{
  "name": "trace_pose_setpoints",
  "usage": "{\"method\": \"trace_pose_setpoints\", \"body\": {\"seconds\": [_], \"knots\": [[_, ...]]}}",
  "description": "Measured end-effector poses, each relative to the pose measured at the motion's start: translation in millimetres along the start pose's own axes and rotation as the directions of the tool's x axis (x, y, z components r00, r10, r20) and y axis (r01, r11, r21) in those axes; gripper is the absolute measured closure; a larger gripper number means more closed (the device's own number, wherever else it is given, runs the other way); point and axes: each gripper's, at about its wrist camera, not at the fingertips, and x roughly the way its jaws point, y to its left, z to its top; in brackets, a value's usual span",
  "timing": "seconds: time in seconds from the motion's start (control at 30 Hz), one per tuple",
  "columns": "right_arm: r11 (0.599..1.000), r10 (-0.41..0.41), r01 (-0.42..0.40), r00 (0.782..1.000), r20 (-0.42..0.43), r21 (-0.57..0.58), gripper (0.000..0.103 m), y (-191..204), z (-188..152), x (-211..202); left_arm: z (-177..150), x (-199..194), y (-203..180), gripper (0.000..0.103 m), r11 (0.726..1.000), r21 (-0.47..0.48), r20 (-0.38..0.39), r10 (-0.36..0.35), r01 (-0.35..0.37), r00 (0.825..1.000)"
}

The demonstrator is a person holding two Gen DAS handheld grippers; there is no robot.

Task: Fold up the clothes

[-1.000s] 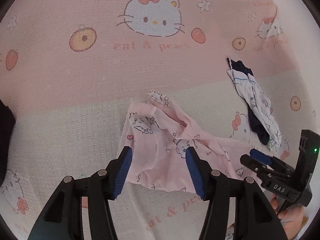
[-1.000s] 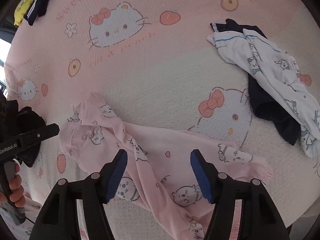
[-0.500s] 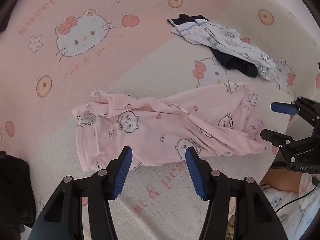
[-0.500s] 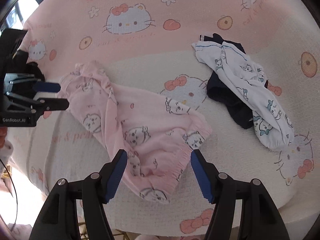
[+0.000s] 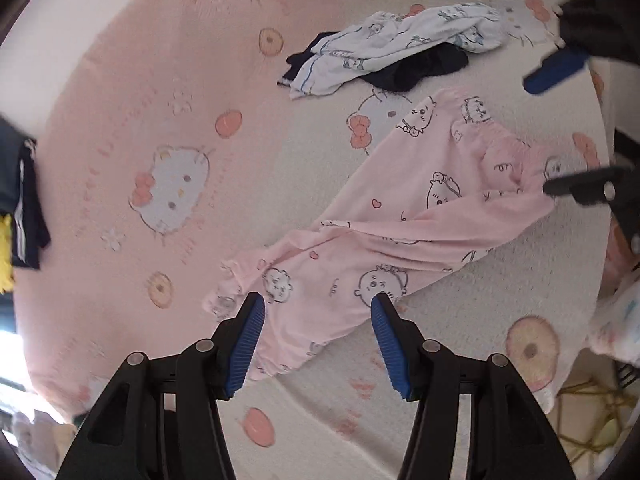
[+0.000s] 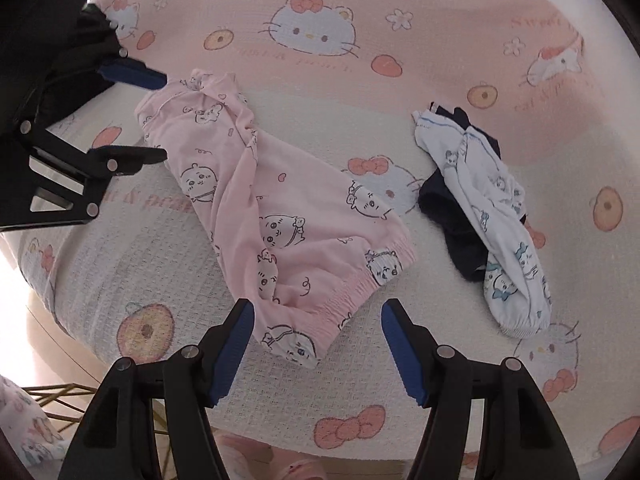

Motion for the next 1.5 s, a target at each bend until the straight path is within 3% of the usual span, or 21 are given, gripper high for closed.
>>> {"method": "trace_pose_setpoints", "body": {"seconds": [0.07, 0.13, 0.2, 0.4, 0.53, 0.63, 0.77, 0.83, 0.93, 1.17, 1.3, 1.33, 1.4, 1.5], "knots": [[0.997, -0.057, 0.057, 0.998, -0.004, -0.043, 0.037, 5, -3, 1, -9, -6, -3, 0.051, 0.993, 0.077, 0.041, 0.083, -0.086, 0.996], [0.990, -0.109, 0.108, 0.994, -0.004, -0.087, 0.037, 11, -6, 2, -17, -4, -8, 0.051, 0.966, 0.161, 0.075, 0.193, -0.203, 0.978], [0.975, -0.162, 0.161, 0.987, 0.003, -0.153, 0.037, 18, -10, 4, -22, 0, -11, 0.051, 0.945, 0.207, 0.095, 0.237, -0.252, 0.967], [0.890, -0.296, 0.293, 0.954, 0.046, -0.349, 0.037, 39, -22, 12, -27, 19, -14, 0.050, 0.945, 0.248, 0.087, 0.198, -0.214, 0.976], [0.856, -0.326, 0.323, 0.943, 0.063, -0.405, 0.035, 42, -26, 13, -34, 22, -35, 0.050, 0.907, 0.356, 0.154, 0.181, -0.225, 0.971], [0.813, -0.354, 0.346, 0.932, 0.074, -0.468, 0.031, 44, -30, 17, -44, 18, -60, 0.050, 0.848, 0.473, 0.224, 0.147, -0.239, 0.964], [0.756, -0.381, 0.369, 0.920, 0.095, -0.541, 0.031, 47, -34, 22, -54, 20, -90, 0.029, 0.743, 0.607, 0.309, 0.107, -0.282, 0.945], [0.742, -0.375, 0.366, 0.921, 0.106, -0.561, 0.031, 50, -36, 25, -55, 21, -102, 0.028, 0.699, 0.640, 0.357, 0.097, -0.319, 0.929], [0.698, -0.371, 0.364, 0.921, 0.124, -0.617, 0.031, 58, -44, 33, -52, 22, -111, 0.028, 0.671, 0.664, 0.380, 0.077, -0.329, 0.922], [0.574, -0.388, 0.375, 0.908, 0.161, -0.728, 0.031, 72, -58, 50, -57, 28, -119, 0.028, 0.512, 0.748, 0.479, 0.025, -0.423, 0.878], [0.593, -0.371, 0.381, 0.911, 0.179, -0.709, 0.032, 68, -55, 49, -50, 33, -116, 0.028, 0.451, 0.770, 0.507, -0.003, -0.452, 0.862], [0.599, -0.371, 0.387, 0.910, 0.185, -0.702, 0.033, 67, -56, 48, -48, 33, -115, 0.028, 0.446, 0.773, 0.509, -0.010, -0.451, 0.861], [0.572, -0.368, 0.402, 0.905, 0.214, -0.715, 0.038, 71, -62, 48, -48, 34, -110, 0.028, 0.432, 0.791, 0.499, -0.047, -0.433, 0.865], [0.510, -0.359, 0.419, 0.897, 0.257, -0.751, 0.051, 78, -72, 48, -56, 40, -111, 0.028, 0.352, 0.822, 0.506, -0.092, -0.447, 0.858]]}}
